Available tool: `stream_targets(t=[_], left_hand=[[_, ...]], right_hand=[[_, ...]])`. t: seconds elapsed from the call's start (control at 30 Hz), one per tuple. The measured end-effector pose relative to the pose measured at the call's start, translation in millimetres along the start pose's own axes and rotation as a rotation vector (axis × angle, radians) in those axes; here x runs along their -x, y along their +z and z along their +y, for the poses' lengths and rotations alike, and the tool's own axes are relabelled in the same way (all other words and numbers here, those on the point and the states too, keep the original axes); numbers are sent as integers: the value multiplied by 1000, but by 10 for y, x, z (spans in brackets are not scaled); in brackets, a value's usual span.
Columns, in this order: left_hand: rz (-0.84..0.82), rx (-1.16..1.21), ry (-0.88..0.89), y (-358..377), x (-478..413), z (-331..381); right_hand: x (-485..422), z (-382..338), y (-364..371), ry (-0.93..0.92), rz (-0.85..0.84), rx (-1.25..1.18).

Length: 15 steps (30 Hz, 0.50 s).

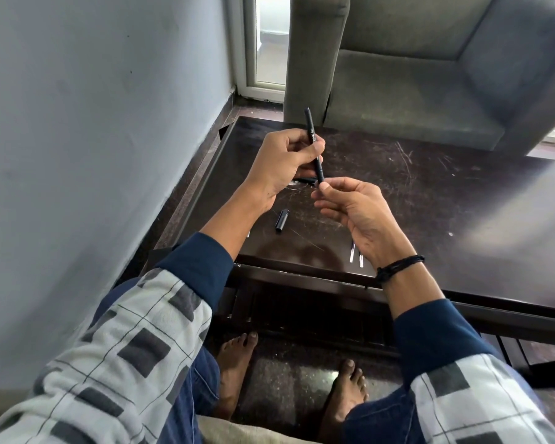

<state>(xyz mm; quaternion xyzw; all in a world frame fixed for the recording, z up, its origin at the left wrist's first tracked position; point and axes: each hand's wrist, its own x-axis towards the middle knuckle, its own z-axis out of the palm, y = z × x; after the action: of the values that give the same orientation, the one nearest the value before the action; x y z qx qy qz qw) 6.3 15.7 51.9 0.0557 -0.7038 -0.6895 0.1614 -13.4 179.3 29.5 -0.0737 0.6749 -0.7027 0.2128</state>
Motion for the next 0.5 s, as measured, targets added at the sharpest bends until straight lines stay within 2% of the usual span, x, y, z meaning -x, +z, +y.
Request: stream_targets(t=[0.13,0.33,0.5], left_hand=[[-37,-17,13,7,4,11],[-16,8,14,-22,-9,14],[-2,27,7,-11,0,18]], right_hand=[[-8,13,-13,-3,-26,43],[-2,-2,7,15,-86,-46],[-18,20,-12,-23,-26,-26]])
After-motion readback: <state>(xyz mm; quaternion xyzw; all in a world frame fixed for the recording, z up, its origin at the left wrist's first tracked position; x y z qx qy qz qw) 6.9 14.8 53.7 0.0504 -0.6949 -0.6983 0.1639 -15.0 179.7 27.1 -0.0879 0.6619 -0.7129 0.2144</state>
